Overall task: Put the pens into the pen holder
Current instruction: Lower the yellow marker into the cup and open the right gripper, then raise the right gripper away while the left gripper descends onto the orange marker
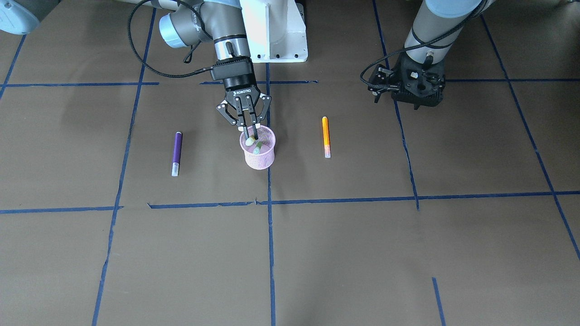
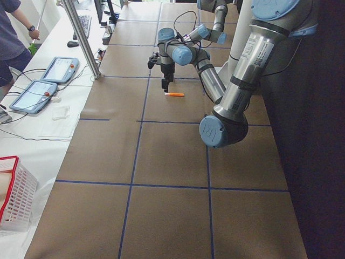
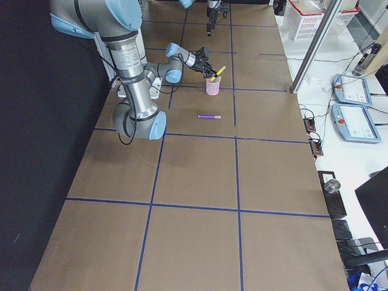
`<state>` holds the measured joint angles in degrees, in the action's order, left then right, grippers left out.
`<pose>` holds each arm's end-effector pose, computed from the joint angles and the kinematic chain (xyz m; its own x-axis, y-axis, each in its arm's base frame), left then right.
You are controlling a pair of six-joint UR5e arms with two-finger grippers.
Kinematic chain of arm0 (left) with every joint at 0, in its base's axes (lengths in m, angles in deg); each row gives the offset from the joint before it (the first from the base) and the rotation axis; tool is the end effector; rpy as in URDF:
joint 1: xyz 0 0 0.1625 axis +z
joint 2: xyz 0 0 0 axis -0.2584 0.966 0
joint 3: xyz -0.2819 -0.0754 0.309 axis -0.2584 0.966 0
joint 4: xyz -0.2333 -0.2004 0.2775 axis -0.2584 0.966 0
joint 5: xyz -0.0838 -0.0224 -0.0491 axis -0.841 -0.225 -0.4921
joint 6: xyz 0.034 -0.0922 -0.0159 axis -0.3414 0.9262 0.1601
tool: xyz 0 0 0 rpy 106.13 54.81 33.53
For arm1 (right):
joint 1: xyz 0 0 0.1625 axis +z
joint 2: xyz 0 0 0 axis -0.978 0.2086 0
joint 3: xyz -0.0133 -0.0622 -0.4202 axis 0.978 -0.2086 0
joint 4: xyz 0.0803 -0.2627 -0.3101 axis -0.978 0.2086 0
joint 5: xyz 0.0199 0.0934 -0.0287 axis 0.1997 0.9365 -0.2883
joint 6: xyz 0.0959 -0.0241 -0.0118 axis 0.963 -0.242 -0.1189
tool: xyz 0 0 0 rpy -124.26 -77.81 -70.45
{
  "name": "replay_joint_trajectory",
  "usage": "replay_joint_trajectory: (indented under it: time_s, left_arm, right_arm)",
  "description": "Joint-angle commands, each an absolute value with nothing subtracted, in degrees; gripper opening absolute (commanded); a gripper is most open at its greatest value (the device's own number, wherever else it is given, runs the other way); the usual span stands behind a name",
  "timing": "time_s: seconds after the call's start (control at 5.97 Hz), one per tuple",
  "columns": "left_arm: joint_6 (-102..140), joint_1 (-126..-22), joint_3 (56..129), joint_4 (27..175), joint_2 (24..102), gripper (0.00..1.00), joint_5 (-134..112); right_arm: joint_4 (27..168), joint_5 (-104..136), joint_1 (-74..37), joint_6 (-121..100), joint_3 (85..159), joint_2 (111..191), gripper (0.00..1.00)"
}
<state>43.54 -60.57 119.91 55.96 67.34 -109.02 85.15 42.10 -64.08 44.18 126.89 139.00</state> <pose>0.3203 -0.4472 0.2573 0.7007 0.2457 -0.6699 -0.1782 0.9694 0.1691 -0.5708 -0.3453 0.2081 0.6194 -0.0986 0.7789 -0.5926 0.5920 0.5462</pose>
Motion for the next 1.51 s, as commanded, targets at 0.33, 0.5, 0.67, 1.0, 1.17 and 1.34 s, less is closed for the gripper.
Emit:
replay_joint_trajectory:
  time_s: [0.33, 0.5, 0.67, 1.0, 1.17, 1.34]
  left_arm:
    - [45.34, -60.24, 119.82, 56.22, 67.62, 1.0, -109.02]
    - [48.91, -59.54, 118.86, 56.66, 68.05, 1.0, -108.85]
    - [54.34, -58.58, 115.81, 60.14, 69.54, 1.0, -108.67]
    - [64.01, -53.58, 108.88, 71.81, 70.25, 1.0, -106.32]
    - [70.15, -50.25, 105.7, 75.87, 71.21, 1.0, -101.16]
    - [73.78, -47.26, 101.93, 78.96, 72.7, 1.0, -97.72]
  right_arm:
    - [93.1, 59.76, -57.61, 44.01, 131.16, 137.38, 1.0]
    - [102.21, 74.98, -51.3, 43.66, 134.94, 137.29, 1.0]
    - [108.57, 89.75, -43.06, 41.66, 136.28, 136.86, 1.0]
    - [118.16, 110.46, -28.64, 25.9, 136.04, 137.38, 1.0]
    - [122.21, 115.86, -23.08, 16.51, 136.03, 138.86, 1.0]
    - [122.52, 118.26, -18.94, 6.93, 135.95, 142.7, 1.0]
